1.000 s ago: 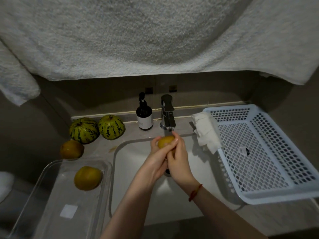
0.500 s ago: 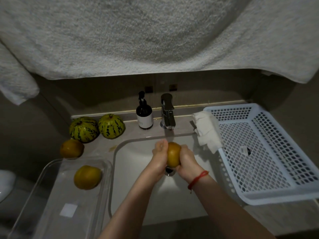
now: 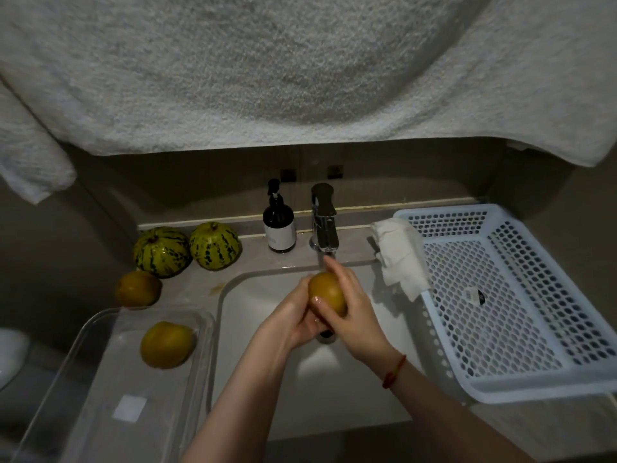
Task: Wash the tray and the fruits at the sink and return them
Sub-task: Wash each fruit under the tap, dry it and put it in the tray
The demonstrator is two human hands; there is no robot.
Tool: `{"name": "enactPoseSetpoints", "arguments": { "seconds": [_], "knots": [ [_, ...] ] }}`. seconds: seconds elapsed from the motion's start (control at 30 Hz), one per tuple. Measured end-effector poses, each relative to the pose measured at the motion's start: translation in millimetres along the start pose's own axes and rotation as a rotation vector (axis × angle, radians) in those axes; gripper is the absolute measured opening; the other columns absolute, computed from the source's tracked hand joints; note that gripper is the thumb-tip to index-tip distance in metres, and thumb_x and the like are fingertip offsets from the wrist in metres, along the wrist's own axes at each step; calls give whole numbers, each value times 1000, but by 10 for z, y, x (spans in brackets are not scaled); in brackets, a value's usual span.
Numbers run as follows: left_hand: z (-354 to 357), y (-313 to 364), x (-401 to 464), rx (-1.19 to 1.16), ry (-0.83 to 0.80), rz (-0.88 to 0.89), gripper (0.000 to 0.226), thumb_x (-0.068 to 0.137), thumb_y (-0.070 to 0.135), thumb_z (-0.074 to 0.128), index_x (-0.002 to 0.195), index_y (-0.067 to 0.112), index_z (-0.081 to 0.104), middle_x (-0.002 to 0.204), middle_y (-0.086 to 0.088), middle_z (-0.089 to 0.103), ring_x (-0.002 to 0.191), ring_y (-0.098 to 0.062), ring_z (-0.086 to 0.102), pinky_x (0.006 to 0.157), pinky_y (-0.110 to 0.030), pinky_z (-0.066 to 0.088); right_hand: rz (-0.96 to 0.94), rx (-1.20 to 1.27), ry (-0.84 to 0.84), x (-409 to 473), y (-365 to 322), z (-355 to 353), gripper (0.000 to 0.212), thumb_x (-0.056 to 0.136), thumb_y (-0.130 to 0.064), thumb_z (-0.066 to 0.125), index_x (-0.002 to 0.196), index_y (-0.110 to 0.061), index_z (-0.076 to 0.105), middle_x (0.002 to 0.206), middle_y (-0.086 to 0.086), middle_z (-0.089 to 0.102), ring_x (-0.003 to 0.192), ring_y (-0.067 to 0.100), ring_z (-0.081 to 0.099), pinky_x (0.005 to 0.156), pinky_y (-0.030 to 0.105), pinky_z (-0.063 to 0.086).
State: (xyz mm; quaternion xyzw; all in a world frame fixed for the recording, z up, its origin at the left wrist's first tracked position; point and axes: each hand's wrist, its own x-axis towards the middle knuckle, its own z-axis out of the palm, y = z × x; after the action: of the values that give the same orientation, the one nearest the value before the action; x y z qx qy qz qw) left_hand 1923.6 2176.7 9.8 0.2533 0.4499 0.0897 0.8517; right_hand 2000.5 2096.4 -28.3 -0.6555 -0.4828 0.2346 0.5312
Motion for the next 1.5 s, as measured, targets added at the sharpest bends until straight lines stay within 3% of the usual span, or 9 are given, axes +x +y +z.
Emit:
{"name": "enactPoseSetpoints", "arguments": {
  "seconds": [0.2, 0.33, 0.47, 0.67, 0.77, 0.97, 1.2, 1.37, 1.5],
  "knots": [
    [-45, -165, 122, 778, 271, 293, 55, 102, 42, 24, 77, 5, 56, 85, -21, 68, 83, -29, 67, 83, -37, 55, 695, 216, 392, 312, -32, -44, 28, 100, -38, 37, 106, -15, 52, 113, 16, 58, 101, 29, 55, 86, 39, 48],
    [-23, -162, 157, 804, 183, 663, 31, 98, 40, 39, 123, 25, 51, 110, 8, 50, 100, -9, 49, 78, -22, 41, 1051, 837, 386, 337, -63, -42, 40, 101, -39, 32, 127, -9, 39, 128, 24, 47, 114, 41, 52, 89, 55, 47],
    [114, -220, 113, 421, 131, 668, 16, 95, 31, 52, 106, 25, 60, 110, -4, 59, 104, -24, 57, 88, -38, 52, 750, 947, 347, 218, -178, 74, 29, 101, -29, 36, 120, -13, 52, 129, 19, 53, 102, 25, 57, 88, 40, 50],
    [79, -62, 67, 111, 216, 148, 30, 99, 36, 35, 88, 12, 49, 79, -14, 56, 73, -27, 59, 58, -30, 53, -19, -35, -85, -60, -40, -16, 48, 88, -30, 60, 128, -41, 37, 130, -26, 34, 116, -15, 37, 92, 1, 33],
    [-27, -119, 45, 283, 181, 127, 41, 100, 42, 29, 88, 8, 49, 58, -13, 59, 46, -25, 58, 37, -19, 44, -16, -292, -31, -38, -10, -60, 43, 82, -55, 44, 120, -35, 48, 112, -22, 46, 97, -3, 49, 79, 7, 40],
    [-38, -476, 113, 467, 211, 476, 47, 97, 53, 20, 118, 19, 45, 106, -12, 61, 92, -22, 65, 75, -36, 57, 573, -241, 65, 247, 26, -37, 51, 97, -55, 25, 80, -19, 56, 87, 8, 62, 87, 26, 62, 85, 40, 49],
    [-6, -146, 44, -107, 149, 268, 29, 98, 40, 39, 104, 14, 51, 97, -16, 57, 83, -29, 61, 54, -30, 57, 101, -298, 75, 13, 35, 14, 35, 102, -28, 29, 126, -22, 54, 104, -2, 51, 96, 4, 49, 87, 10, 37],
    [-29, 96, -77, 197, 127, -61, 40, 97, 40, 35, 78, 7, 48, 43, -10, 56, 30, -19, 52, 27, -13, 34, -138, -96, -74, 3, -52, -36, 34, 91, -32, 52, 123, -42, 43, 122, -18, 44, 112, -10, 43, 91, 4, 34],
    [-14, 139, -41, 446, 36, 47, 57, 95, 61, 22, 88, 13, 52, 60, -8, 64, 46, -17, 63, 45, -22, 53, 32, 173, 177, 112, -168, 52, 11, 88, -37, 58, 96, -43, 59, 107, -13, 59, 101, 7, 57, 80, 19, 49]
  ]
}}
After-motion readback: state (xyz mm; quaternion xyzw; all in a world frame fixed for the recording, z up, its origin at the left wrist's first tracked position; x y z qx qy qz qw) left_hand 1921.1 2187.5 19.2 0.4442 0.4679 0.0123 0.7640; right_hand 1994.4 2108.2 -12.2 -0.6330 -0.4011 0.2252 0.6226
